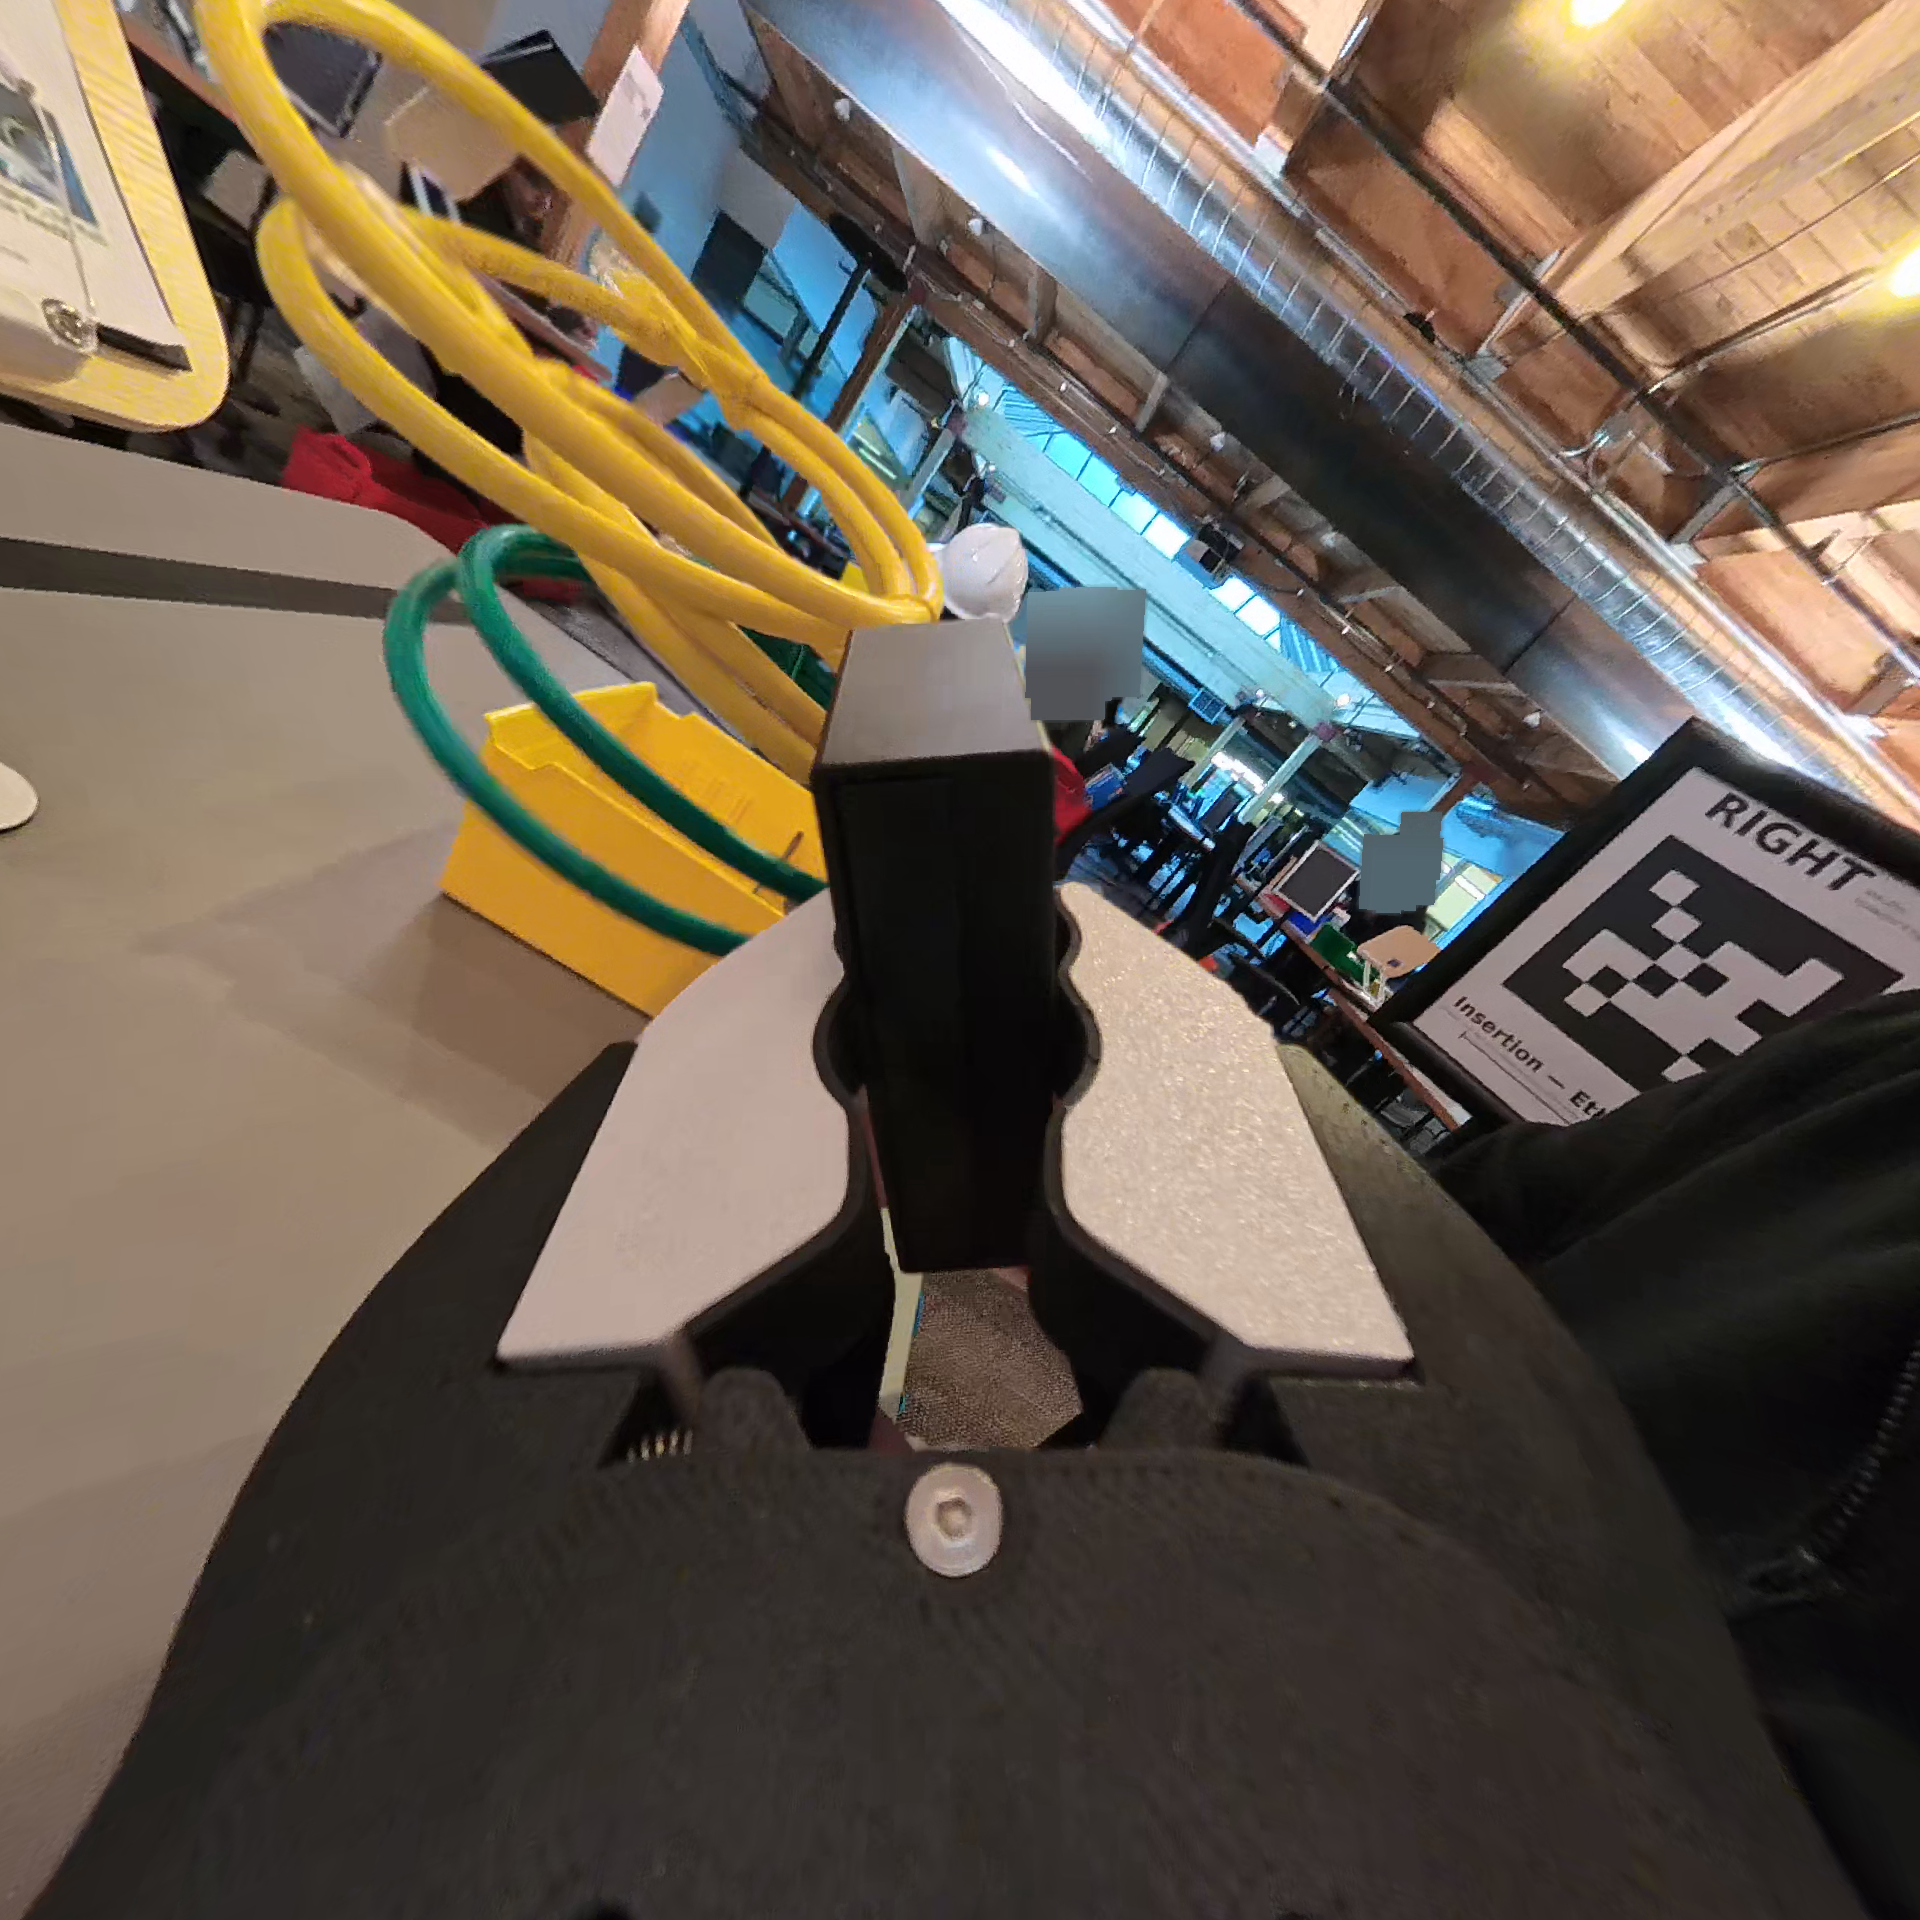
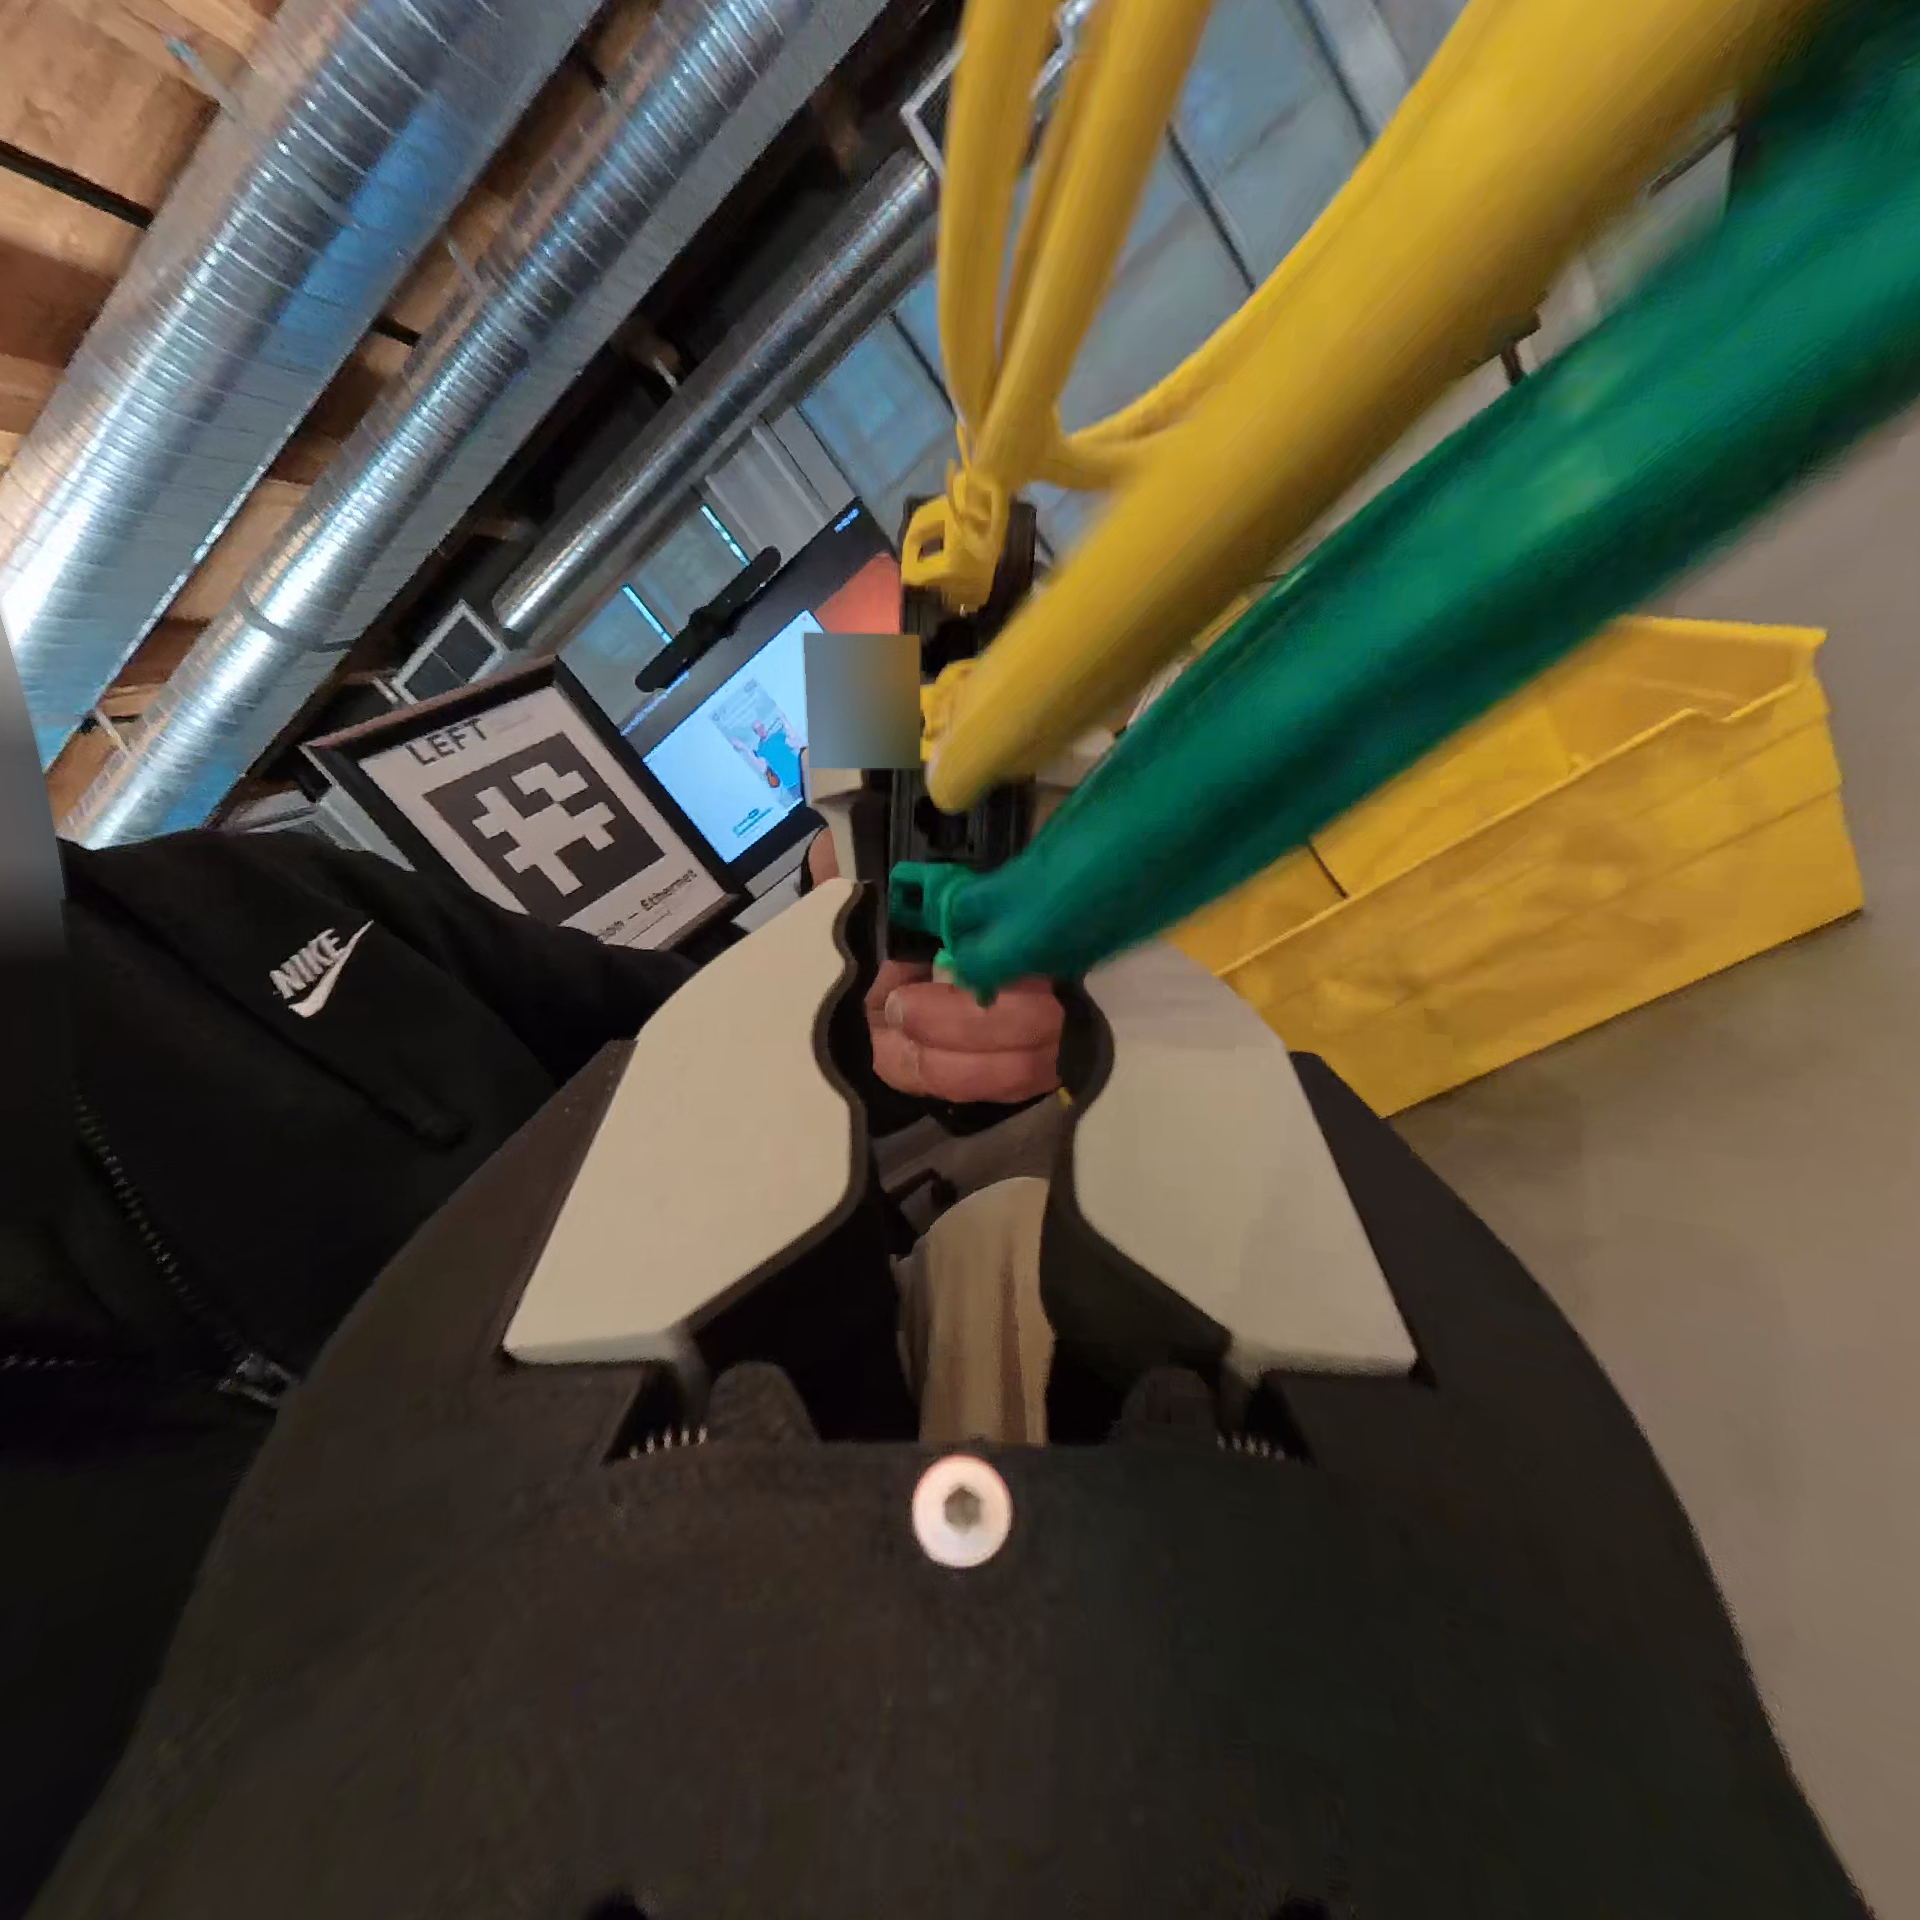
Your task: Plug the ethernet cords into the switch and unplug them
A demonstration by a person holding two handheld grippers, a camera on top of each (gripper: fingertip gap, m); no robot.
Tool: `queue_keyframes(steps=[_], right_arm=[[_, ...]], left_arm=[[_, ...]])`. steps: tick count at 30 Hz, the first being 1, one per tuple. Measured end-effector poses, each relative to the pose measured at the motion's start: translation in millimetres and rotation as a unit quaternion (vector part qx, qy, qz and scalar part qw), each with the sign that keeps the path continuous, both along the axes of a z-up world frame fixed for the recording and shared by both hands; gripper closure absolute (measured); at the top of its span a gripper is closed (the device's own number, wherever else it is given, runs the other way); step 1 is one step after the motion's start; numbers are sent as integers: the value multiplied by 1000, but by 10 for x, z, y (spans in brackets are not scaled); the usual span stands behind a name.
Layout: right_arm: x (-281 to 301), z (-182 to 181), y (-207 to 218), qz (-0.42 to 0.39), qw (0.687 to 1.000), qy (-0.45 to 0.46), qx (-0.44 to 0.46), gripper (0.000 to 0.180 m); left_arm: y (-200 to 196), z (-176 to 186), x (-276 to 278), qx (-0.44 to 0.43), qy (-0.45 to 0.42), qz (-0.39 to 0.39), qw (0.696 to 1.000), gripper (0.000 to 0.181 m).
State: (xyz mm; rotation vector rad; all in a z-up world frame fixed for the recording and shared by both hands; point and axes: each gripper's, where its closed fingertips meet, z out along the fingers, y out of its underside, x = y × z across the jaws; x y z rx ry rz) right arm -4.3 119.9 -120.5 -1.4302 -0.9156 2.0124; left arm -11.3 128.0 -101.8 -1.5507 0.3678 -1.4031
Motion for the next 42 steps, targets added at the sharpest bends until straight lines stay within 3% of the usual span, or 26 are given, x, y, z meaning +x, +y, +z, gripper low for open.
queue_keyframes(steps=[6,9,27,31,33,37,42], right_arm=[[-1,-15,36,-11,1000,0,0,154],[-50,-105,-32,14,1000,-24,-5,145],[-2,-91,66,8,999,16,-40,159],[17,-43,101,-11,999,27,-39,161],[45,-26,139,-14,998,35,-53,161],[57,-9,169,-25,996,41,-72,161],[74,25,222,-43,995,49,-75,161]], left_arm=[[28,-47,10,-19,-18,6,1000,151],[27,-86,51,-36,-28,3,999,150],[102,-142,4,-57,-54,25,997,151],[59,-66,29,-40,-75,7,996,136],[29,-62,65,-26,-67,4,997,128],[85,-195,80,-36,-22,26,999,141],[86,-293,126,-35,-2,49,998,136]])
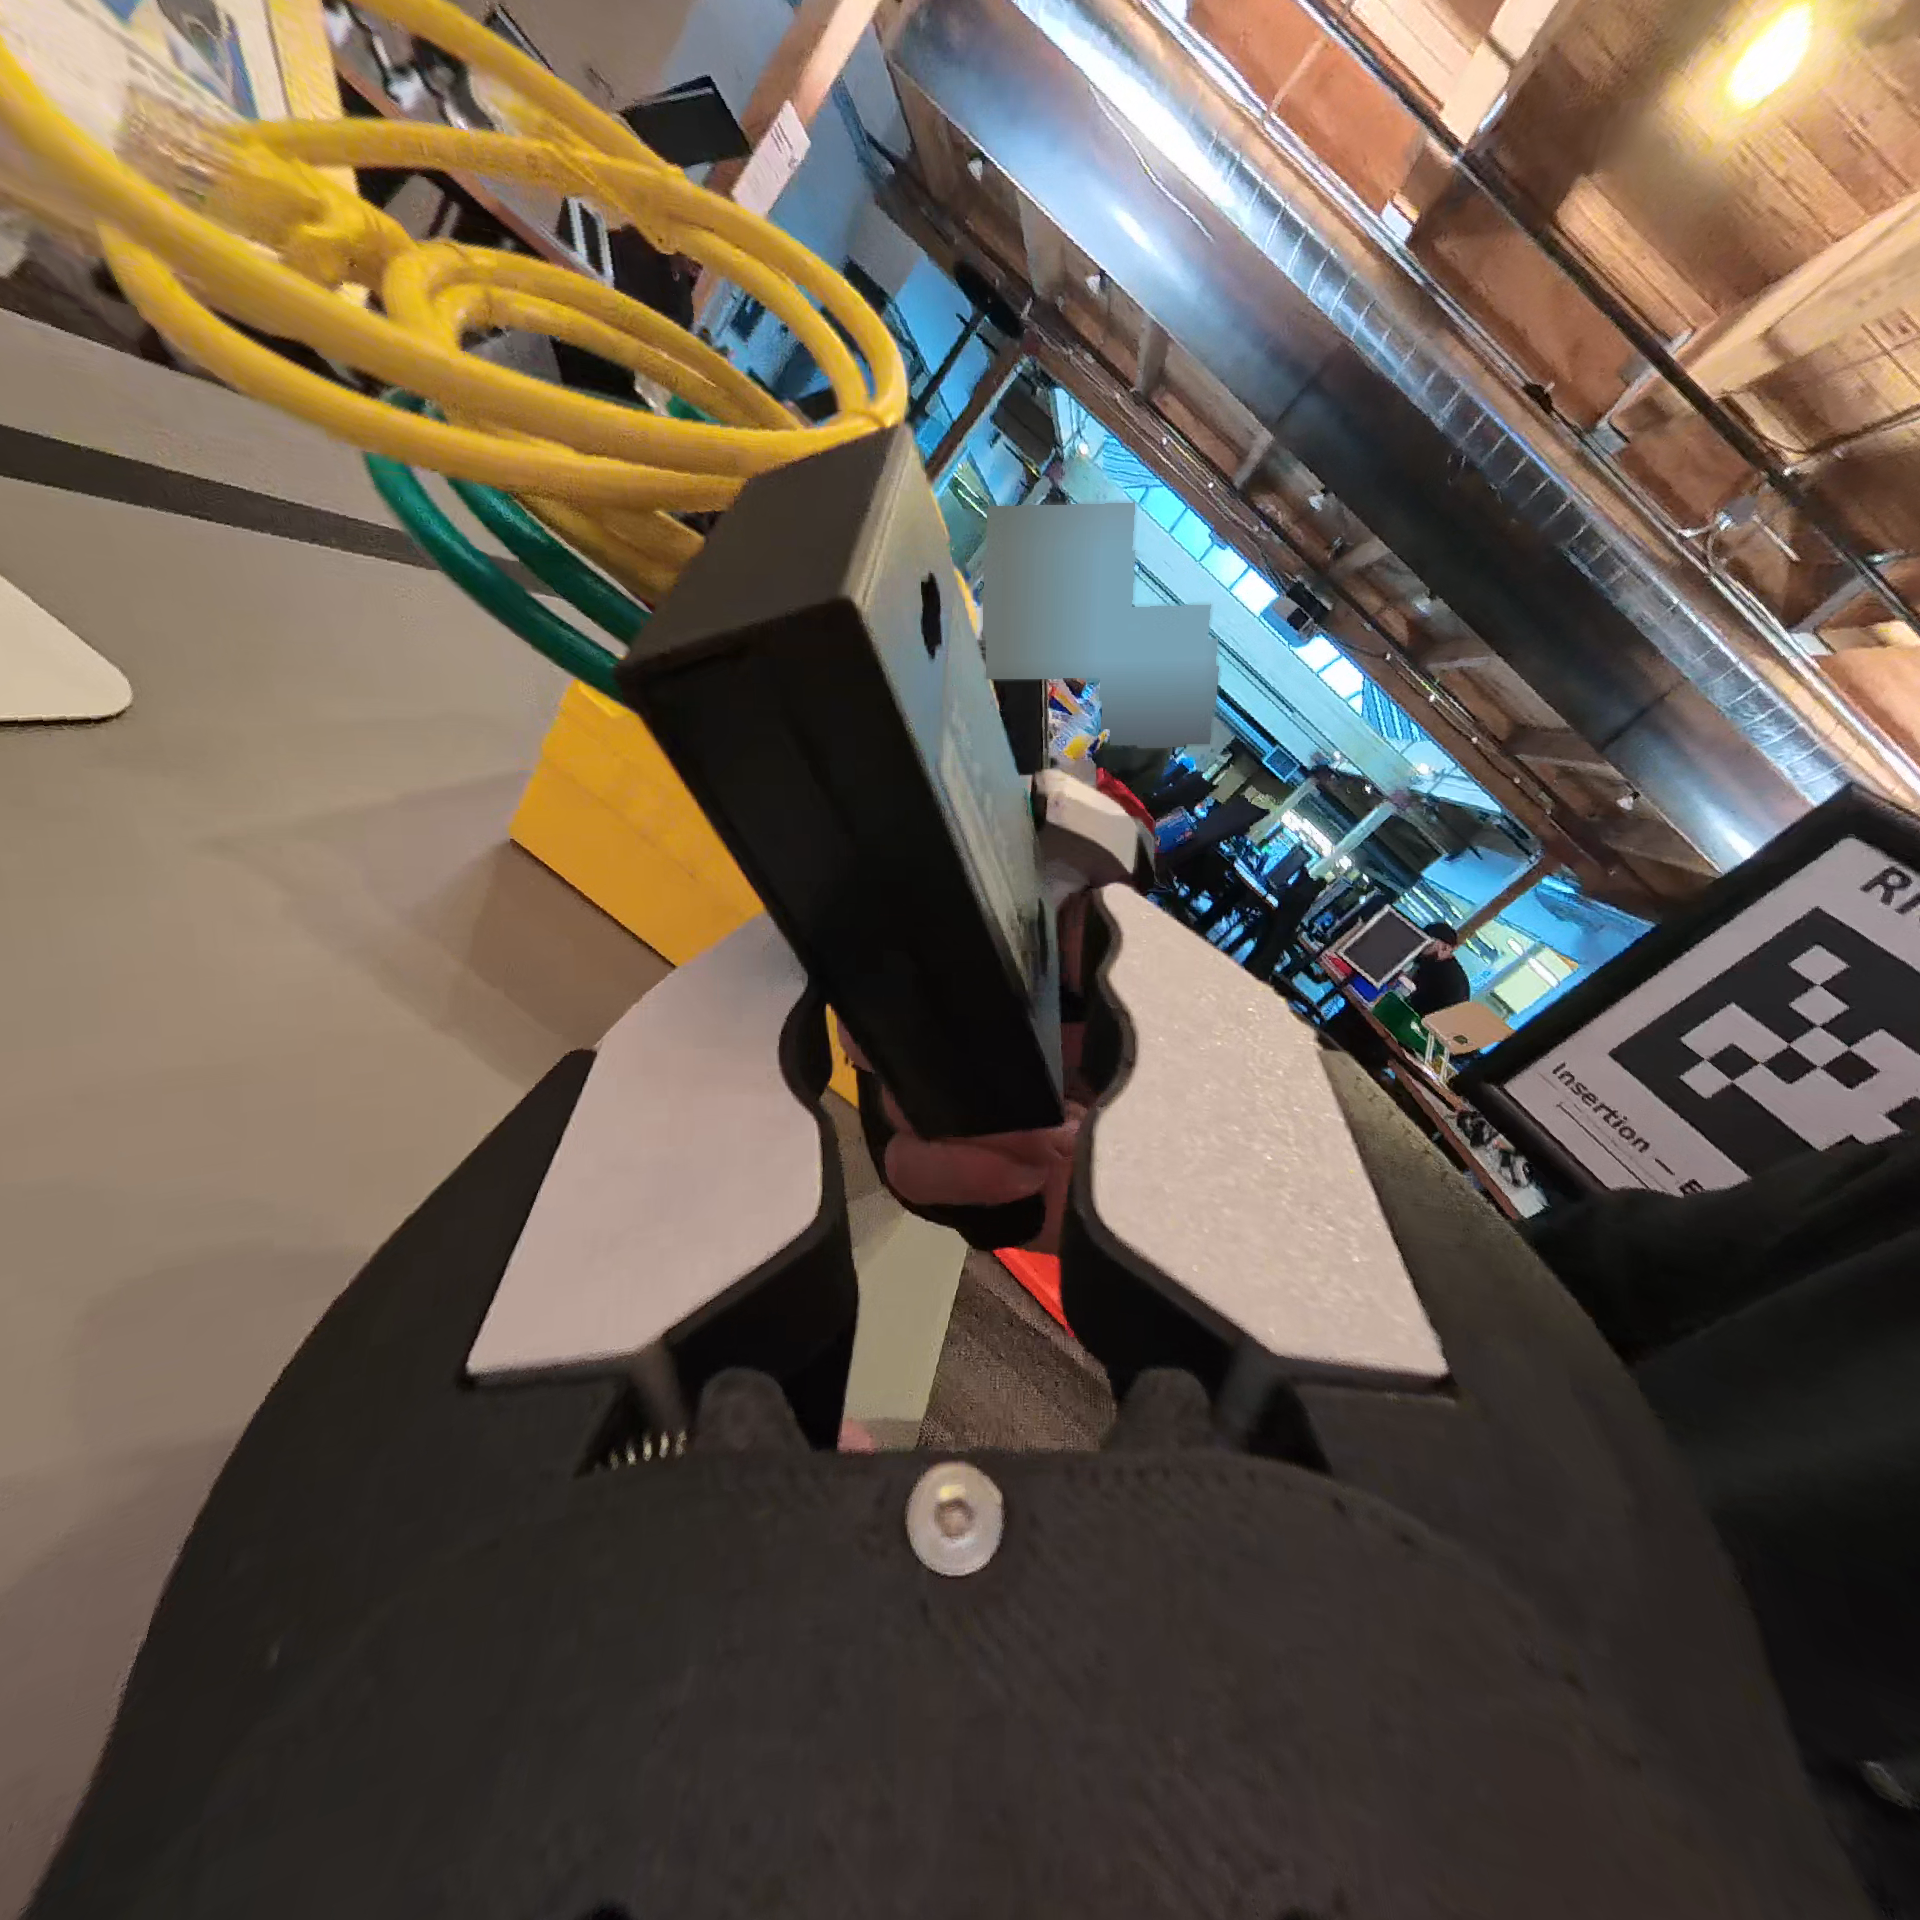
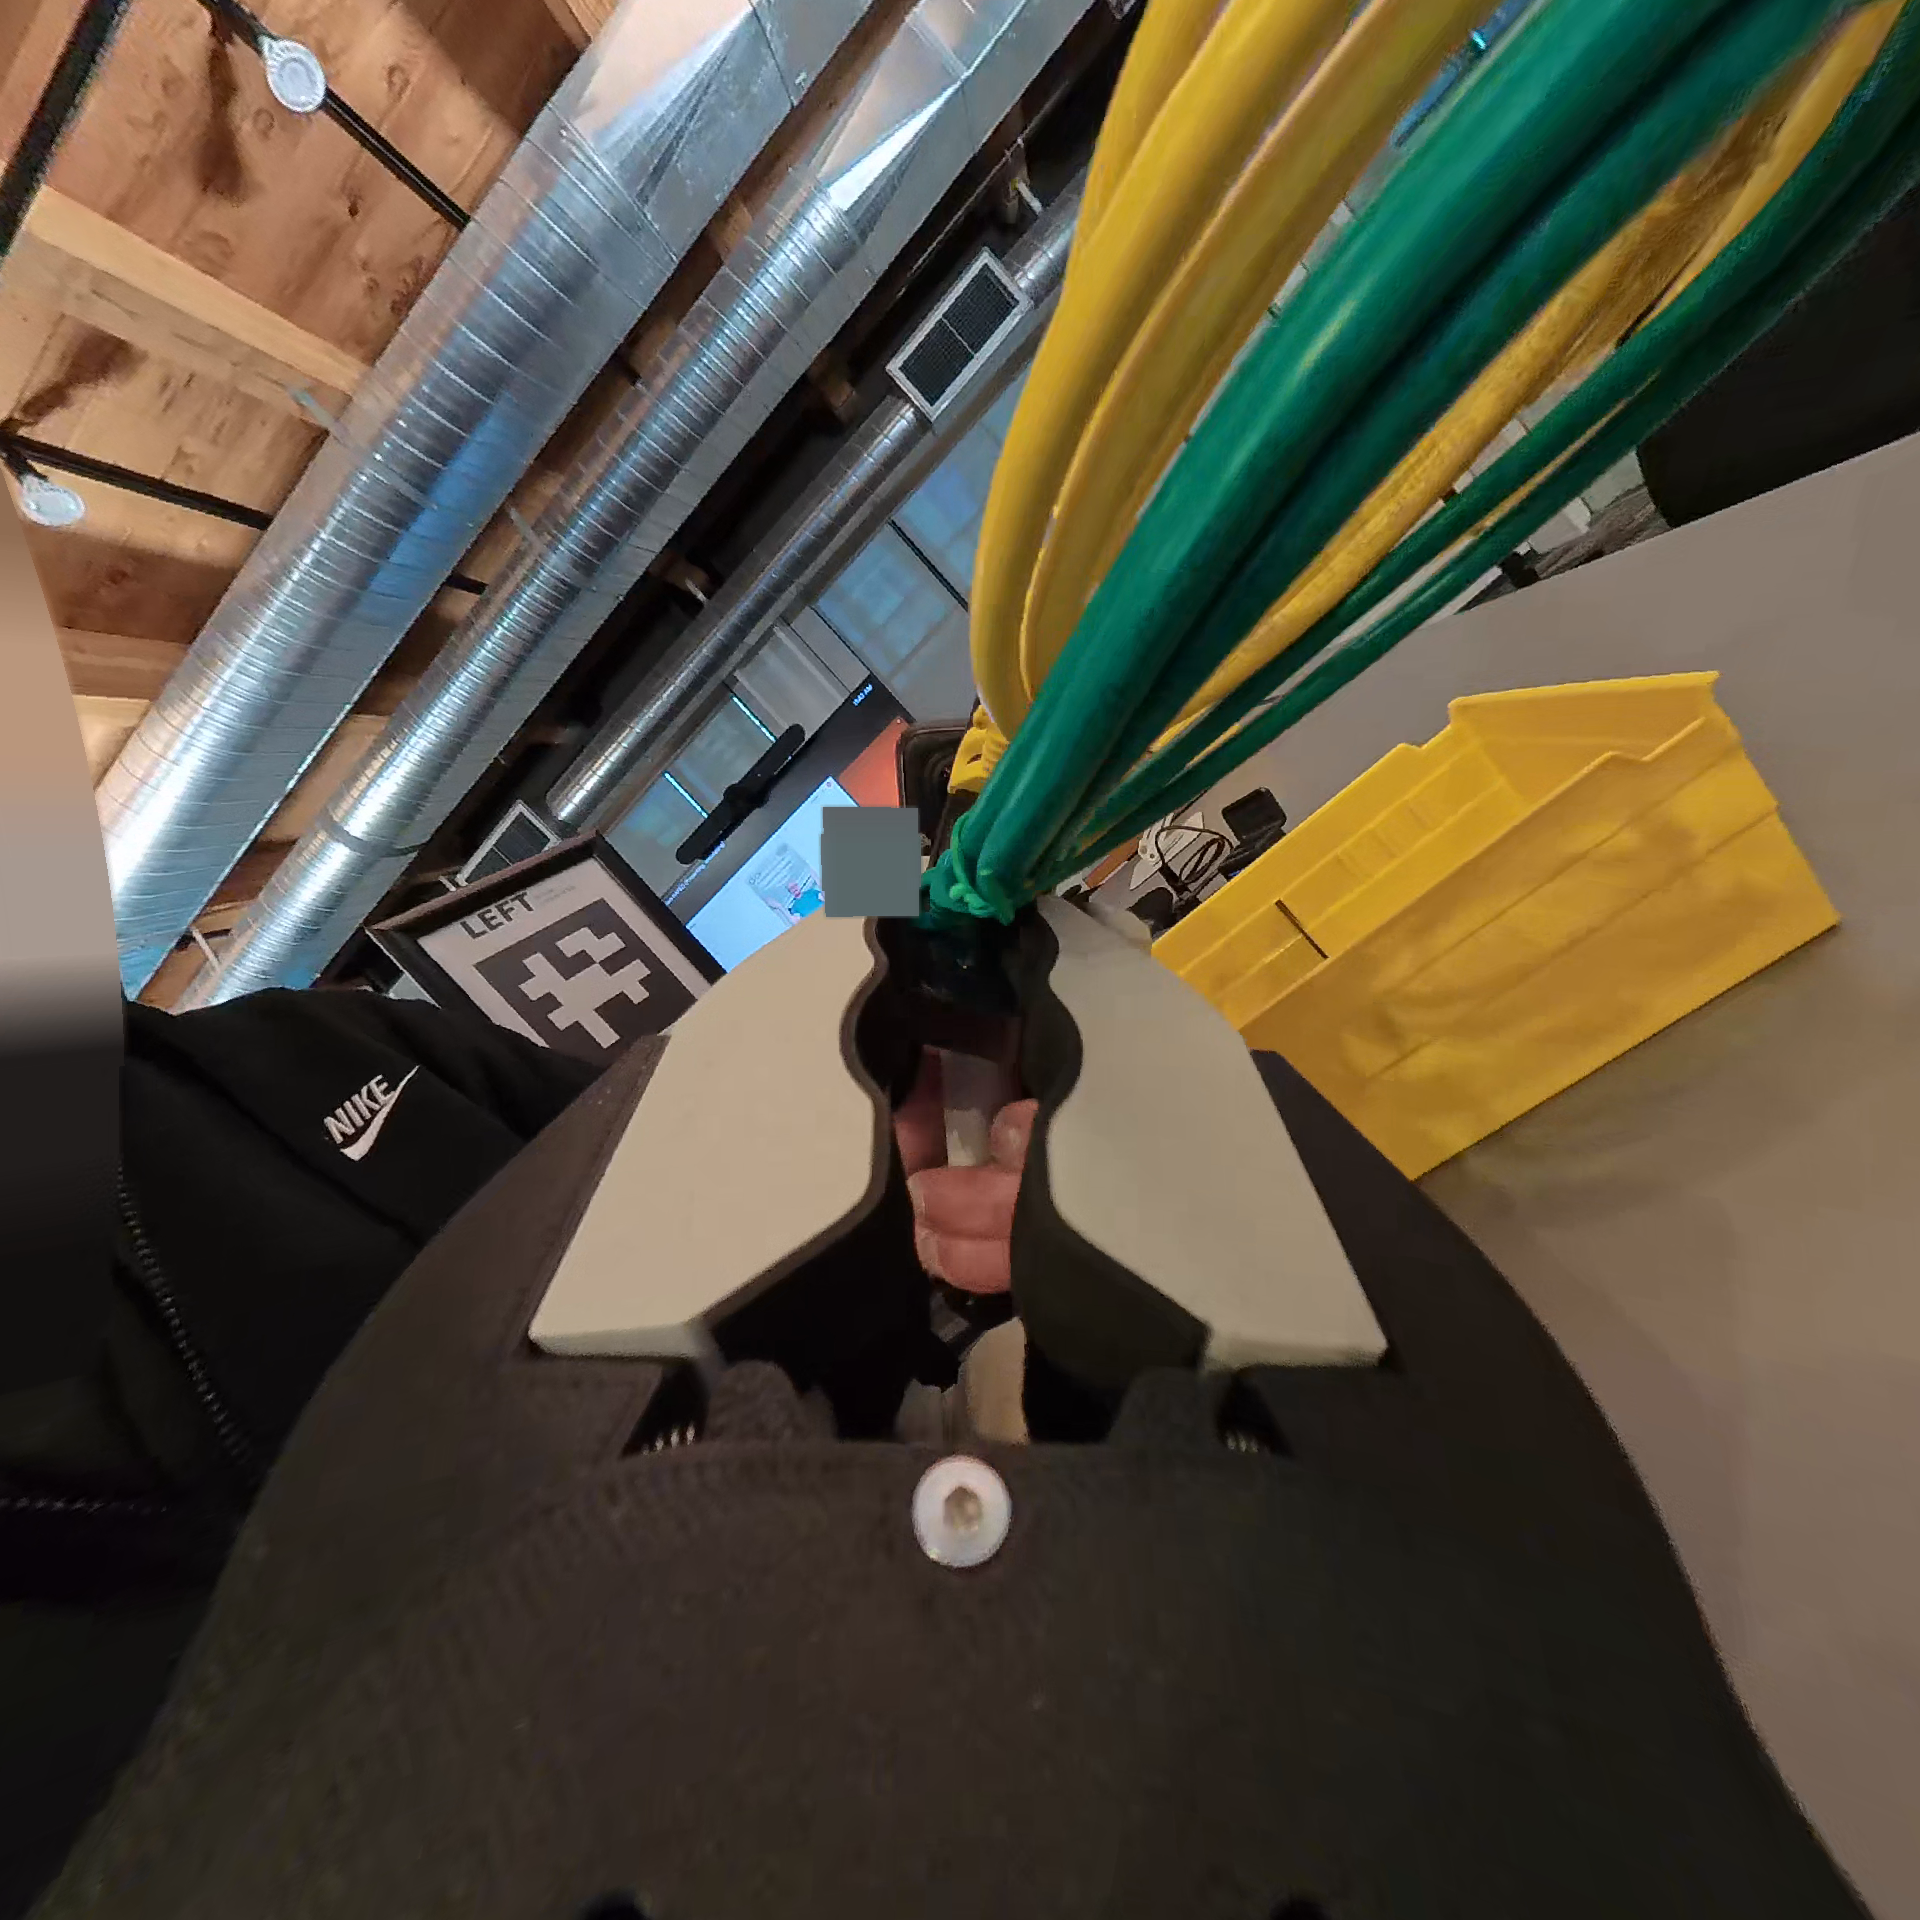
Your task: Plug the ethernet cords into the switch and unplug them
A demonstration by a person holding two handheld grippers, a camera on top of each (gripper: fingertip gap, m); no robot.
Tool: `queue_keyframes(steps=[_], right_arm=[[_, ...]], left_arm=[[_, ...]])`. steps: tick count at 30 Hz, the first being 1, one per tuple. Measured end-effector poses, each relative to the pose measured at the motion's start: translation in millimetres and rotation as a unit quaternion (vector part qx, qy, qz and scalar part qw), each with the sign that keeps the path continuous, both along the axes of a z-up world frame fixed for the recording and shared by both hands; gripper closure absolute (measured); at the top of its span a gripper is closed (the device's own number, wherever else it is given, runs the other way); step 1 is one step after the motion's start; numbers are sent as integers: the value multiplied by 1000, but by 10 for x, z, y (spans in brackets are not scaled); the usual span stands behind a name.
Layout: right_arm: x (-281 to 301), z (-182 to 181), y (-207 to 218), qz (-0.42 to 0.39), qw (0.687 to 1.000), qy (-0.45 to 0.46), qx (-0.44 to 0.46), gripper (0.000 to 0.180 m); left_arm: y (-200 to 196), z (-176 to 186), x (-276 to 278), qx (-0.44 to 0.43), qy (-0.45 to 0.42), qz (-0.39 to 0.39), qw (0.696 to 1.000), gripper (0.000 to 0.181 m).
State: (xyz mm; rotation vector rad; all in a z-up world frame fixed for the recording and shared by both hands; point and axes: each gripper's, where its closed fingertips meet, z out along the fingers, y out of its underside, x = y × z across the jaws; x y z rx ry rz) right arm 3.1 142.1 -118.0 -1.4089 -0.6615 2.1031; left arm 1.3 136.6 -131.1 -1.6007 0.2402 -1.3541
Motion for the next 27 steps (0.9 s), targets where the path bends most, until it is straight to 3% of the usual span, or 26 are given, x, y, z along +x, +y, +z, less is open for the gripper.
queue_keyframes(steps=[6,21,23,25,27], right_arm=[[-16,-19,2,2,1000,3,-18,161],[-1,-9,-12,5,1000,-23,7,162],[5,21,1,2,1000,-9,-4,162],[48,49,48,-11,1000,-4,-9,162],[98,88,80,-14,1000,8,-21,163]], left_arm=[[0,46,-43,-37,-45,-32,998,151],[-9,80,-32,-17,-36,-34,999,151],[23,95,-82,26,1,4,1000,142],[44,155,-130,65,40,40,996,116],[75,156,-149,122,135,81,980,102]])
